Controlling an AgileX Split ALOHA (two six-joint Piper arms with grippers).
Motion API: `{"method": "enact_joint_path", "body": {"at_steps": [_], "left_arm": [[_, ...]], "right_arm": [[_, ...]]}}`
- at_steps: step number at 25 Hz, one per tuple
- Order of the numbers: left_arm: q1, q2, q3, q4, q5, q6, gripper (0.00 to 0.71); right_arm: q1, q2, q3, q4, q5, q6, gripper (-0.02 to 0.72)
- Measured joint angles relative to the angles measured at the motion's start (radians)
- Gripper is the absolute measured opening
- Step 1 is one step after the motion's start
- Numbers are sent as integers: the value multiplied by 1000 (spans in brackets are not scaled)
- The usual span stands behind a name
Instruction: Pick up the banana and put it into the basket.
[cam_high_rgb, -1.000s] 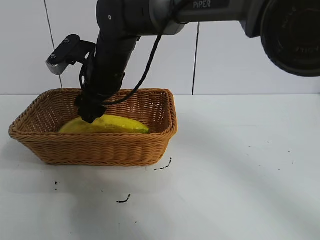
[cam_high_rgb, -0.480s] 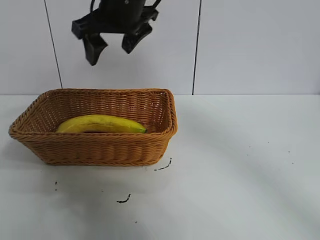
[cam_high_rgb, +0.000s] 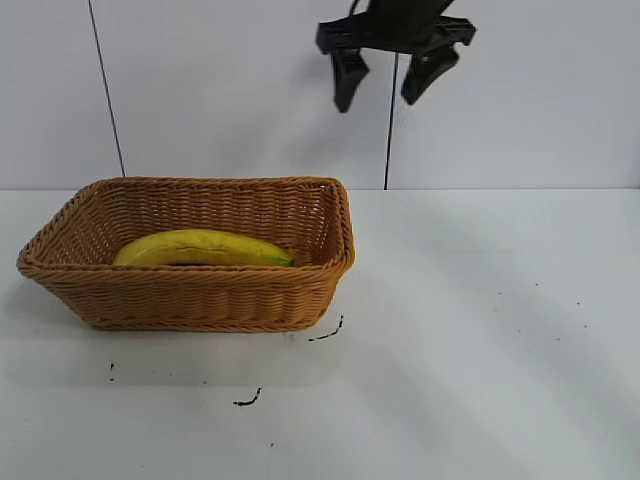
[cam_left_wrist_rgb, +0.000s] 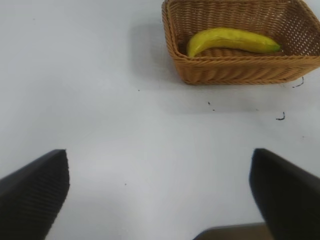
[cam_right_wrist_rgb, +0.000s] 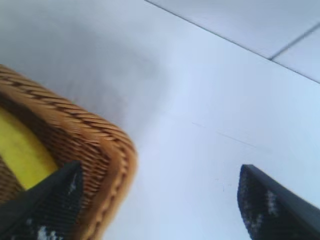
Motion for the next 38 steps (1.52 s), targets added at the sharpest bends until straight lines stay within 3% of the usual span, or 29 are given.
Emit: {"method": "enact_joint_path", "body": {"at_steps": [4, 12, 16, 21, 38], "left_arm": [[0, 0, 0, 0, 0, 0, 695], [0, 0, 0, 0, 0, 0, 695], [0, 0, 0, 0, 0, 0, 695], [0, 0, 0, 0, 0, 0, 695], [0, 0, 0, 0, 0, 0, 695]], "right_arm": [[-55, 0, 0, -2, 2, -2, 606], [-60, -34, 59, -44, 1, -3, 606], [-60, -159, 247, -61, 0, -3, 606], [-60, -404, 547, -24, 0, -4, 606], [-60, -1420, 1477, 1, -23, -6, 606]]}}
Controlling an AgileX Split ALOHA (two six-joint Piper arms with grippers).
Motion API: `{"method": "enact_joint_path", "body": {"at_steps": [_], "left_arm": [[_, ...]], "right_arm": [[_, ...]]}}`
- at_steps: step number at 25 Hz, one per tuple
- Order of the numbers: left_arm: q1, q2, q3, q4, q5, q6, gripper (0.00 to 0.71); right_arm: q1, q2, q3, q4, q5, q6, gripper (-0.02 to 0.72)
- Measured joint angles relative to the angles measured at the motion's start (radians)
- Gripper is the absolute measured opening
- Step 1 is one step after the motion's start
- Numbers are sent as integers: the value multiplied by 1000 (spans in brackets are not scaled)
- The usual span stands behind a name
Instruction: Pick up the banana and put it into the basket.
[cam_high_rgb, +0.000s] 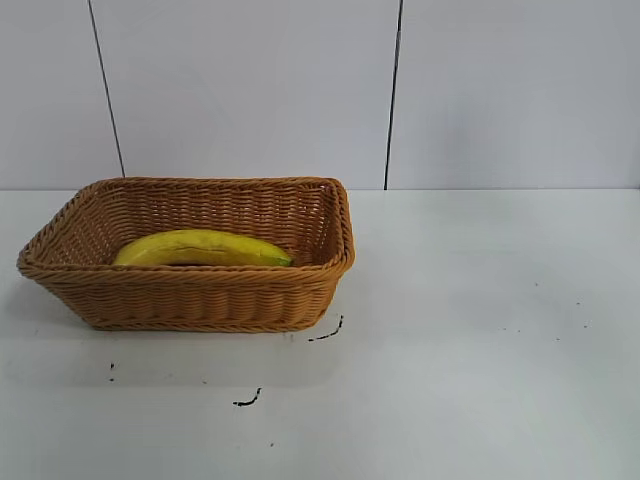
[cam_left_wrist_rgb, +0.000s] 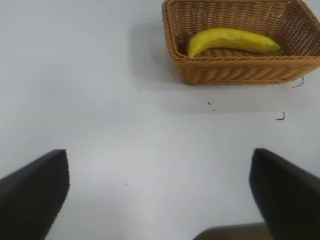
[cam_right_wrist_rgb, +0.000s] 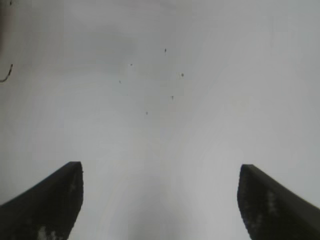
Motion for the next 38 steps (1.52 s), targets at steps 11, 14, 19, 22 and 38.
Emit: {"method": "enact_joint_path", "body": {"at_steps": [11, 14, 19, 22, 38], "left_arm": [[0, 0, 0, 0, 0, 0, 695], [0, 0, 0, 0, 0, 0, 695], [0, 0, 0, 0, 0, 0, 695], [0, 0, 0, 0, 0, 0, 695], [0, 0, 0, 0, 0, 0, 695]], "right_arm": [[0, -601, 375, 0, -140, -19, 606], [0, -696, 430, 0, -153, -19, 606], [0, -789, 434, 0, -167, -20, 606], [0, -844, 434, 0, -171, -20, 606], [0, -946, 435, 0, -172, -20, 606]]}}
